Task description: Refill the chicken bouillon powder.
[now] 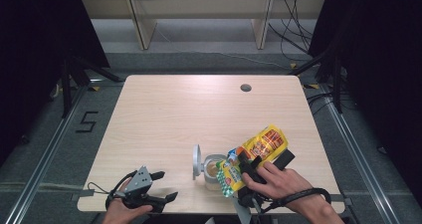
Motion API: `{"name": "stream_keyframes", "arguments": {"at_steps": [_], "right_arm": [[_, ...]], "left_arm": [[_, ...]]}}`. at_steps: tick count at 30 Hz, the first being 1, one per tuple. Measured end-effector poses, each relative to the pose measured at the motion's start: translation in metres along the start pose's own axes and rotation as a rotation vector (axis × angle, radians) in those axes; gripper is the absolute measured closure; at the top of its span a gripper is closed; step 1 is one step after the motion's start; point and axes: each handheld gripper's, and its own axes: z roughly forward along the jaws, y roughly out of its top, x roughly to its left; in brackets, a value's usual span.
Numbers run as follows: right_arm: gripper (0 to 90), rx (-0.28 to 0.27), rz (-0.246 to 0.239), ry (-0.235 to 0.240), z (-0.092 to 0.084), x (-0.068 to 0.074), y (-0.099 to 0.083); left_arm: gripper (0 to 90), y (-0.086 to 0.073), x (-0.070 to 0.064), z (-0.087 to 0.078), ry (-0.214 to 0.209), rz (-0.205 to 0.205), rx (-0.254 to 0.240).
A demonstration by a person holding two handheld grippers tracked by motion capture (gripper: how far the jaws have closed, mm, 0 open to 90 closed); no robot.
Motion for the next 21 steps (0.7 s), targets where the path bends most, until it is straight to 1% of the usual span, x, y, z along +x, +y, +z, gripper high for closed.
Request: {"name": "stream_keyframes", "arguments": {"at_steps": [3, 4, 5, 6, 7, 8, 9, 10, 11, 12, 13, 14, 15, 16, 18, 19, 20, 21], "right_arm": [[70.7, -0.006, 0.001, -0.002, -0.0001, -0.0004, -0.0004], [70.7, -0.001, 0.015, 0.0, -0.0004, -0.0001, -0.0002], [70.7, 0.001, 0.028, -0.002, -0.0002, 0.0001, 0.0007], [70.8, -0.008, -0.013, -0.01, 0.0008, -0.0024, 0.0001], [70.8, 0.004, 0.033, -0.001, -0.0005, 0.0002, 0.0007], [70.8, 0.002, 0.029, 0.0, -0.0002, -0.0009, 0.0007], [70.8, -0.001, 0.017, -0.005, 0.0002, -0.0016, 0.0014], [70.8, -0.001, 0.017, -0.005, 0.0002, -0.0016, 0.0014], [70.8, -0.004, -0.006, -0.008, 0.0003, -0.0027, 0.0007], [70.8, -0.005, 0.012, -0.002, -0.0005, -0.002, 0.0009], [70.8, -0.007, -0.002, -0.005, -0.0001, -0.0028, 0.0008], [70.8, -0.005, -0.004, -0.005, -0.0001, -0.0027, 0.001], [70.8, -0.005, -0.004, -0.005, -0.0001, -0.0027, 0.001], [70.8, 0.0, 0.027, 0.003, -0.0011, -0.0014, 0.0011], [70.8, 0.002, 0.025, 0.002, -0.0008, -0.0015, 0.0009], [70.8, -0.004, -0.007, -0.003, 0.0002, -0.003, 0.0001], [70.8, 0.004, 0.018, 0.001, -0.0007, -0.0016, 0.0007], [70.8, 0.002, 0.02, 0.002, -0.0008, -0.0015, 0.0004]], "left_arm": [[17.5, -0.0002, -0.0001, 0.0001, 0.001, -0.007, -0.002], [17.5, 0.0, 0.0001, 0.0001, -0.002, -0.004, -0.007], [17.5, 0.0003, 0.0012, -0.0001, -0.002, 0.015, -0.006], [17.5, 0.0005, 0.0013, -0.0002, -0.002, 0.018, -0.007], [17.5, 0.0005, 0.0012, -0.0003, -0.002, 0.018, -0.007], [17.5, 0.0005, 0.0012, -0.0002, -0.002, 0.017, -0.007], [17.5, -0.0002, -0.0004, 0.0001, 0.001, -0.01, -0.004], [17.5, -0.0002, -0.0004, 0.0001, 0.001, -0.01, -0.004], [17.5, -0.0002, 0.0, 0.0, 0.0, -0.005, -0.001], [17.5, -0.0002, -0.0001, -0.0001, 0.001, -0.006, -0.003], [17.5, -0.0001, -0.0003, 0.0001, -0.001, -0.009, -0.008], [17.5, 0.0006, 0.0013, -0.0002, -0.003, 0.021, -0.006], [17.5, 0.0006, 0.0013, -0.0002, -0.003, 0.021, -0.006], [17.5, -0.0002, -0.0002, 0.0001, 0.0, -0.009, -0.004], [17.5, -0.0001, -0.0001, 0.0001, 0.001, -0.007, -0.002], [17.5, -0.0001, -0.0001, 0.0, 0.001, -0.006, -0.002], [17.5, -0.0001, -0.0001, 0.0, 0.001, -0.006, -0.002], [17.5, -0.0002, -0.0005, 0.0002, -0.001, -0.012, -0.008]]}}
